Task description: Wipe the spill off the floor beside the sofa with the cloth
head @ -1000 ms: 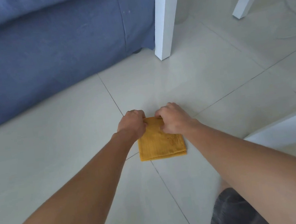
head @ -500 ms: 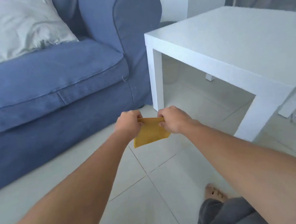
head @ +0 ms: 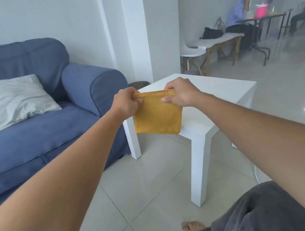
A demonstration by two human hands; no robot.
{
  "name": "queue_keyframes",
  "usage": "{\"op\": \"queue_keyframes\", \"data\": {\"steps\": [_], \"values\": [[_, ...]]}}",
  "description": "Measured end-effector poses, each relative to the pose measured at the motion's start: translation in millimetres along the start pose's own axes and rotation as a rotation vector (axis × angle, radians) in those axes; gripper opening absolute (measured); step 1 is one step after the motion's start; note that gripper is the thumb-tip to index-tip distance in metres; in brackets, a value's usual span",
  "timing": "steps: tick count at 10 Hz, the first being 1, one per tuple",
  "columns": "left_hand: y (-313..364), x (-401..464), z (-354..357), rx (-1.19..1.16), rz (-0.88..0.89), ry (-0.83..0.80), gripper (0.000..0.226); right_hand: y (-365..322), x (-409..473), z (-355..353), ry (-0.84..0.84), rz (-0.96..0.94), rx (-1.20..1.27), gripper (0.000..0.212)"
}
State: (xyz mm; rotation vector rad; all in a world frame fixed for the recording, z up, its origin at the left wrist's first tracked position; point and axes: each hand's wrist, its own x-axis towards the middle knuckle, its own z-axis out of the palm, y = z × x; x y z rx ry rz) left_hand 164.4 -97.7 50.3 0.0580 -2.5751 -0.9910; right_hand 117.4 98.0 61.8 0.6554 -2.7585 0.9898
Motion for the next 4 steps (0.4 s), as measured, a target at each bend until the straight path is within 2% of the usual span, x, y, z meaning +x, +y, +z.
{"op": "queue_keyframes", "data": {"steps": [2,3,4], "values": [[38,38,65,-0.229,-0.075,-0.165,0.017,69,9,-47,0.014,0.205,0.044,0.028],[39,66,105,-0.32,-0.143,-0.177,0.02,106,27,-43,0.064,0.323,0.125,0.036],[36,91,139,-0.292,-0.2,-0.105,0.035,133,48,-26,0.23,0.373,0.125,0.035]]}}
